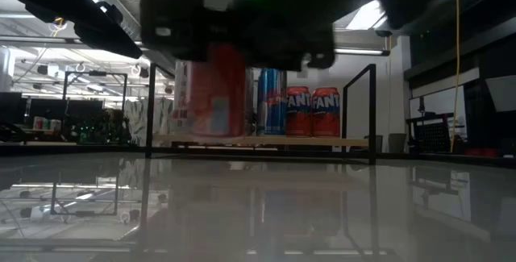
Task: Place canned beverage on shelf
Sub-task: Put the red soda can on the shelf
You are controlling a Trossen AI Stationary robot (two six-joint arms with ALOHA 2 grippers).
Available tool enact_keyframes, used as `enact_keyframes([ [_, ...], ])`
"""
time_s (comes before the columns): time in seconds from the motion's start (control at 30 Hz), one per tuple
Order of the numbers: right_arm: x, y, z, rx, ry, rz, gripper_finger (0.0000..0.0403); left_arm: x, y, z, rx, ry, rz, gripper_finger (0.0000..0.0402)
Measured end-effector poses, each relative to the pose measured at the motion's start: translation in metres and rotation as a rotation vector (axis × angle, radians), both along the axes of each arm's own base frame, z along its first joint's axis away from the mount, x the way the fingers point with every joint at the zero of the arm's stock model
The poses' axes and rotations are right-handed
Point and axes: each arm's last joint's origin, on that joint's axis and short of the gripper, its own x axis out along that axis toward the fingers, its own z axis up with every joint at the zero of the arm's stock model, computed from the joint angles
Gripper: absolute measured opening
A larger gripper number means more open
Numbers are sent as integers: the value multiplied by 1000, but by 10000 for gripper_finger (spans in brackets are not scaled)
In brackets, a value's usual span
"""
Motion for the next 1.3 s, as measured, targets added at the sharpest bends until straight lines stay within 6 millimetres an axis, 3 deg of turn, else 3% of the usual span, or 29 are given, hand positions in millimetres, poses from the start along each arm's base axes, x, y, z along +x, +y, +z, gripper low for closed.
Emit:
enact_keyframes([
  [0.2, -9, 16, 0, -17, 7, 17, 315, 0, 0, 0, 0, 0, 0, 350],
  [0.47, -2, 12, -3, 60, 52, 167, 315, 0, 0, 0, 0, 0, 0, 350],
  [0.7, -1, 10, -4, 58, 69, 170, 316, 0, 0, 0, 0, 0, 0, 350],
  [1.07, 10, -22, -10, 196, 20, 147, 317, 0, 0, 0, 0, 0, 0, 350],
  [1.3, 14, -31, -9, 218, 14, 149, 321, 0, 0, 0, 0, 0, 0, 350],
])
